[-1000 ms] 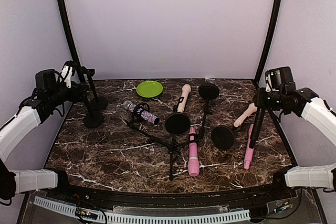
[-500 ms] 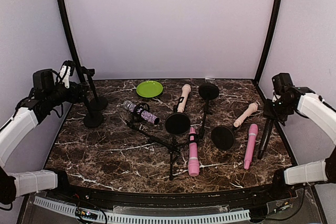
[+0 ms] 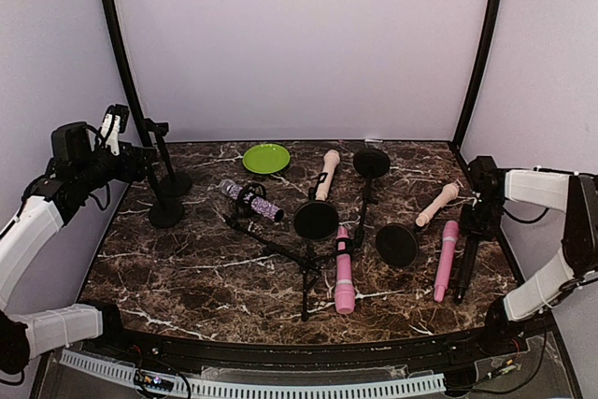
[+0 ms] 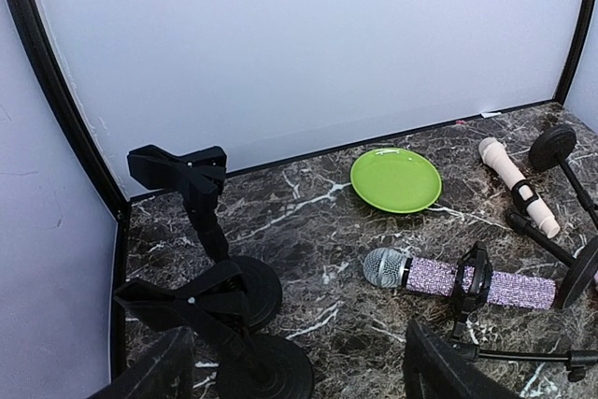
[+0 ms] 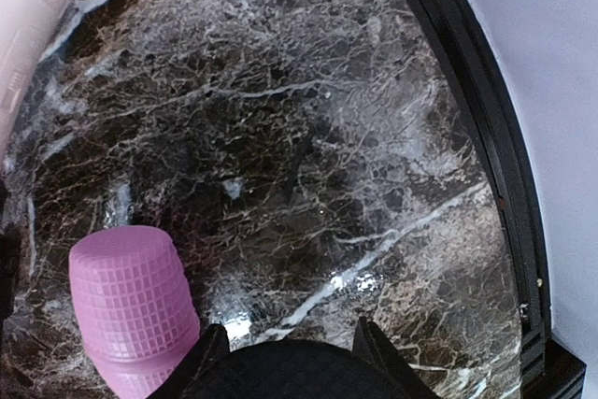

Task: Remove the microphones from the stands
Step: Place the microphone at the corner of the board.

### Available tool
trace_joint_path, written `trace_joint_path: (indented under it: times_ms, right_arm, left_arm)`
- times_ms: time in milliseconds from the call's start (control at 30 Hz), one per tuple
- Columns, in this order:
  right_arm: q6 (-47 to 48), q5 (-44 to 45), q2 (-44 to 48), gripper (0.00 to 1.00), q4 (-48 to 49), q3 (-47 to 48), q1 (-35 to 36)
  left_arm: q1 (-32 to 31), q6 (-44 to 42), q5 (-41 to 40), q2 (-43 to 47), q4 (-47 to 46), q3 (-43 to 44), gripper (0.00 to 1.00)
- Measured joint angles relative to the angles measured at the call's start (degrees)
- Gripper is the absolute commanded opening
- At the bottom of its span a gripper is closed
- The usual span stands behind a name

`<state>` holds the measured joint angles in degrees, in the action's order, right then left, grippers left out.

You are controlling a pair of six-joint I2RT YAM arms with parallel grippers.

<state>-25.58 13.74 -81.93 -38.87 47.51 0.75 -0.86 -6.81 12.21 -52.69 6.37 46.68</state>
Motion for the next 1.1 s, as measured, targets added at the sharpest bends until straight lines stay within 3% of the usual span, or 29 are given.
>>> trace_joint_path:
  times_ms: [167,300,633,1100]
  right_arm:
    - [-0.24,-1.07,-3.87,0.27,3.85,-0.13,-0.02]
    - [-0.83,-2.12,-6.25,0.38,6.88,-0.48,-0.02]
    - [-3.8,-3.48,-6.56,0.54,12.26,-2.99,-2.27]
    - [-6.27,-7.65,-3.98,0.58,17.16,-5.79,-2.36]
  left_arm:
    - [0.0,0.0,0.0,1.09,0.11,0.0,0.79]
    - [0.0,0.0,0.0,1.25,0.15,0.0,0.79]
    - [0.0,0.0,-0.02,1.25,0.2,0.0,0.79]
    - [0.0,-0.02,-0.22,1.27,0.2,0.0,0.8]
